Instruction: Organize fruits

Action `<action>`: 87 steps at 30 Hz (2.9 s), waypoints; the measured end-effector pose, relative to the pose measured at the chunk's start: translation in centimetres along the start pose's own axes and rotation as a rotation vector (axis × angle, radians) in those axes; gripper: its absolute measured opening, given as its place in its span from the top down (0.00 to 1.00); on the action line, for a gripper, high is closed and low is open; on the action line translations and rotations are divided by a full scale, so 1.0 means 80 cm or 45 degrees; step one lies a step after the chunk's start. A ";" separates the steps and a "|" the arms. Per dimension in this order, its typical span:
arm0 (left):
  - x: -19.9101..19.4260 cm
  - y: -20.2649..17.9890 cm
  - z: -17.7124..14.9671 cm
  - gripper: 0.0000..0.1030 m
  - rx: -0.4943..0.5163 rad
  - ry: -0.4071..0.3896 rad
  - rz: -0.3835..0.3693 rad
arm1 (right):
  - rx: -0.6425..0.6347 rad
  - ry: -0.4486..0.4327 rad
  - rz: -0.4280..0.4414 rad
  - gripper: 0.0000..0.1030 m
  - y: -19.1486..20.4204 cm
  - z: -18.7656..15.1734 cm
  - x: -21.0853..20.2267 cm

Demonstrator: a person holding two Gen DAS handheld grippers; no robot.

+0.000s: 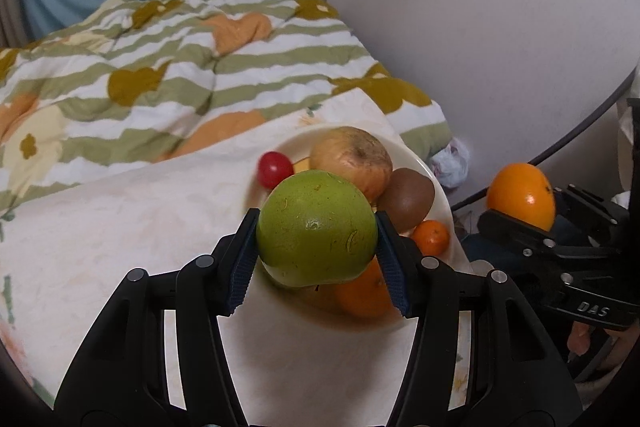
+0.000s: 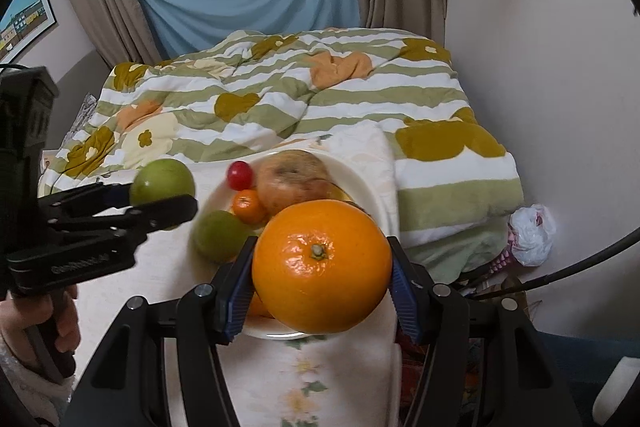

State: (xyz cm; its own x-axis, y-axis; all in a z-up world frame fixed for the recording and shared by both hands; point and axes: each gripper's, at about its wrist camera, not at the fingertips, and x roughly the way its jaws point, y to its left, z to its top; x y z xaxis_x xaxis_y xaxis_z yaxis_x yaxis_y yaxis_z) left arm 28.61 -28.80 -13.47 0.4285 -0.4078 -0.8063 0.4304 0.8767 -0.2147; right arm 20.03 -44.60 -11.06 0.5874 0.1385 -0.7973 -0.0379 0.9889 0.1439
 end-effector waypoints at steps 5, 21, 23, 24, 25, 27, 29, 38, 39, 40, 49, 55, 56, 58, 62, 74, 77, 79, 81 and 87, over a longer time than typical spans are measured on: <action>0.026 -0.015 0.003 0.40 0.029 0.026 0.029 | -0.002 0.009 0.006 0.45 -0.019 -0.001 0.006; 0.020 -0.027 0.004 0.00 0.073 -0.047 0.150 | -0.001 0.003 0.024 0.45 -0.038 -0.001 0.007; 0.012 -0.022 0.004 0.00 0.054 -0.050 0.154 | -0.013 -0.005 0.032 0.45 -0.036 0.000 0.005; 0.006 -0.018 0.002 0.00 0.043 -0.055 0.162 | -0.021 -0.009 0.039 0.45 -0.035 0.001 0.005; 0.000 -0.015 0.001 0.00 0.031 -0.062 0.171 | -0.030 -0.012 0.044 0.45 -0.032 0.001 0.004; -0.012 -0.007 -0.003 0.00 0.005 -0.072 0.191 | -0.055 -0.015 0.057 0.45 -0.027 0.003 0.005; -0.025 0.001 -0.008 0.00 -0.026 -0.084 0.211 | -0.078 -0.018 0.070 0.45 -0.021 0.005 0.006; -0.075 0.044 -0.052 0.00 -0.203 -0.090 0.333 | -0.200 -0.004 0.167 0.45 0.004 0.007 0.035; -0.078 0.047 -0.056 0.00 -0.218 -0.087 0.346 | -0.226 -0.007 0.184 0.45 0.008 0.007 0.041; -0.080 0.049 -0.061 0.00 -0.232 -0.083 0.359 | -0.252 -0.012 0.190 0.45 0.010 0.006 0.046; -0.091 0.064 -0.094 0.00 -0.334 -0.051 0.393 | -0.466 -0.074 0.164 0.45 0.025 -0.008 0.070; -0.091 0.069 -0.101 0.00 -0.359 -0.033 0.388 | -0.454 -0.065 0.161 0.43 0.019 -0.013 0.077; -0.090 0.069 -0.102 0.00 -0.362 -0.031 0.387 | -0.452 -0.093 0.160 0.33 0.018 -0.013 0.074; -0.088 0.071 -0.103 0.00 -0.368 -0.029 0.388 | -0.453 -0.134 0.154 0.14 0.018 -0.011 0.068; -0.088 0.070 -0.105 0.00 -0.372 -0.029 0.379 | -0.452 -0.152 0.171 0.01 0.017 -0.013 0.065; -0.135 0.062 -0.100 0.00 -0.298 -0.119 0.352 | -0.409 -0.210 0.077 0.01 0.034 -0.010 0.003; -0.159 0.062 -0.101 0.00 -0.268 -0.156 0.340 | -0.374 -0.218 0.049 0.01 0.046 -0.008 -0.024; -0.180 0.063 -0.103 0.00 -0.251 -0.183 0.342 | -0.341 -0.220 0.033 0.01 0.058 -0.008 -0.043; -0.200 0.066 -0.108 0.00 -0.244 -0.207 0.342 | -0.310 -0.227 0.020 0.01 0.071 -0.010 -0.063; -0.253 0.080 -0.128 0.00 -0.239 -0.242 0.360 | -0.185 -0.215 0.016 0.01 0.114 -0.025 -0.106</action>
State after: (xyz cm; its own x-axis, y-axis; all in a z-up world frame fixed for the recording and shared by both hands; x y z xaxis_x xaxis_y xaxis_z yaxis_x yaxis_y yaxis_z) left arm 14.57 -12.29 -4.21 0.6563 -0.1680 -0.7355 0.1290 0.9855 -0.1100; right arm 13.06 -36.63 -4.19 0.7128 0.1518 -0.6848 -0.1551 0.9862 0.0571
